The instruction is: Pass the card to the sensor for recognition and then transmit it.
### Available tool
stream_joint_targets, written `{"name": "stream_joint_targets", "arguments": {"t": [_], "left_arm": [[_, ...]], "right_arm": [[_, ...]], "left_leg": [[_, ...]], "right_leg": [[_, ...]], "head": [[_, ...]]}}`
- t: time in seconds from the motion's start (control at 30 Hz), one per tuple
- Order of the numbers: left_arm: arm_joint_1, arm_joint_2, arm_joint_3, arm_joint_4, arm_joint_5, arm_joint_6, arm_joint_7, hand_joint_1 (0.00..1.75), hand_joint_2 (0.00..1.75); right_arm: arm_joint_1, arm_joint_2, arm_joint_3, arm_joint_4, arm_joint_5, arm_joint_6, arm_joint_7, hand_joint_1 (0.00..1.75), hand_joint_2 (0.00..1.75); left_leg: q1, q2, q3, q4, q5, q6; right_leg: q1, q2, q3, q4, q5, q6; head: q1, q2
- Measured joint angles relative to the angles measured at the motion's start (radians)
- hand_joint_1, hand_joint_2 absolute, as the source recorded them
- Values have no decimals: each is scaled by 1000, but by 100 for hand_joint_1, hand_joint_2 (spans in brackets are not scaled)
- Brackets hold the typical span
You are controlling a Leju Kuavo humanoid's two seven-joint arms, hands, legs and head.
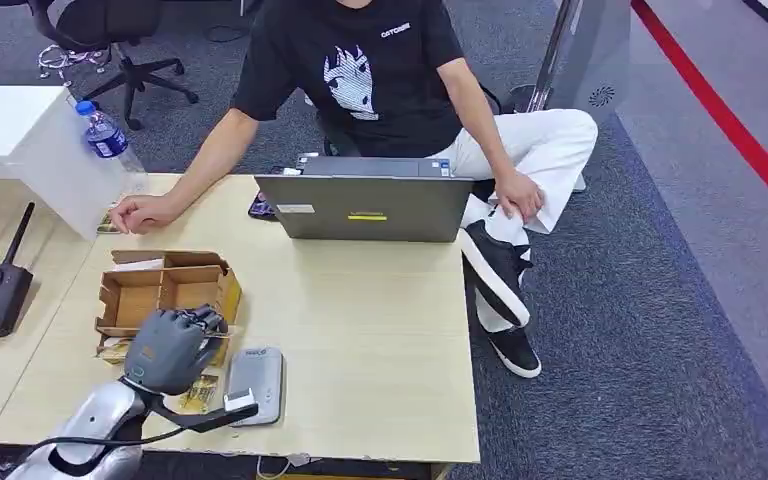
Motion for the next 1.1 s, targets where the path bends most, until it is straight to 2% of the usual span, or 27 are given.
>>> {"name": "stream_joint_targets", "arguments": {"t": [0.43,0.63,1.07,1.1], "left_arm": [[-83,71,135,-154,18,21,3,175,175],[-83,87,175,-170,20,31,3,175,175],[-75,92,209,-177,27,52,-3,175,175],[-73,91,212,-177,27,52,-7,44,175]], "right_arm": [[0,0,0,0,13,-3,0,0,175],[0,0,0,0,13,-6,0,0,175],[-1,5,0,0,13,-11,0,0,175],[-1,5,0,0,13,-12,0,0,175]], "left_leg": [[0,0,0,0,0,0],[0,0,0,0,0,0],[0,0,0,0,0,0],[0,0,0,0,0,0]], "right_leg": [[0,0,0,0,0,0],[0,0,0,0,0,0],[0,0,0,0,0,0],[0,0,0,0,0,0]], "head": [[1,0],[1,0],[1,0],[1,0]]}}
